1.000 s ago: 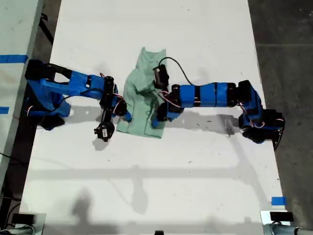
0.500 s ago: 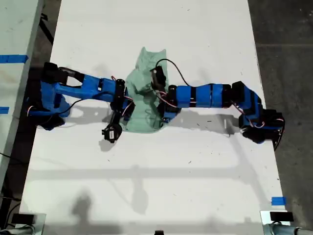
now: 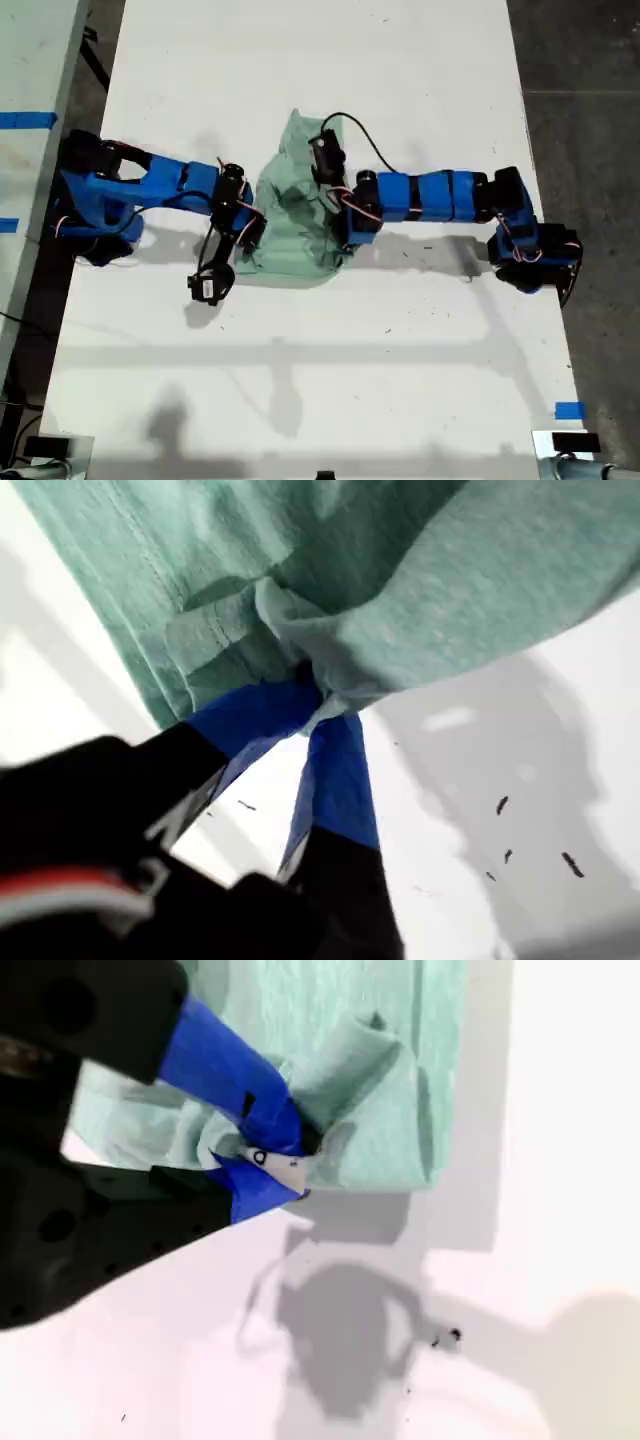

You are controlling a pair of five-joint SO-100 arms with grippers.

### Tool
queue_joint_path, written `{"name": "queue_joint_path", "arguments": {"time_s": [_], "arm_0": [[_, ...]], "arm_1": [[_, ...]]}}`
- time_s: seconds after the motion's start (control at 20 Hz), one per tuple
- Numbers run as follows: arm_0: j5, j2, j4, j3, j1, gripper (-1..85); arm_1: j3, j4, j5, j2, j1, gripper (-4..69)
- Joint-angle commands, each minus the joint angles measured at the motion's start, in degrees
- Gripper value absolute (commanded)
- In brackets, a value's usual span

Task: Fold tshirt

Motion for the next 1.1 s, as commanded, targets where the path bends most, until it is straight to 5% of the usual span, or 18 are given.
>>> {"name": "queue_joint_path", "arguments": {"time_s": [0.0, 0.3, 0.75, 1.05], "arm_0": [[-1.2, -6.7, 8.4, -20.5, 6.9, 0.1], [0.3, -9.6, 11.3, -33.1, 6.5, 0.1], [25.0, -0.4, 8.8, -31.2, -23.1, 0.1], [32.5, -8.1, 5.0, -31.6, -35.4, 0.3]], "arm_1": [[-2.0, 1.2, 2.5, 6.3, -4.5, -0.7], [-2.0, -0.8, 0.4, 8.7, -4.0, -0.7], [-0.4, -13.3, -19.4, 10.3, 19.3, -0.7], [0.1, -22.0, -22.6, 4.9, 27.9, 1.1]]}}
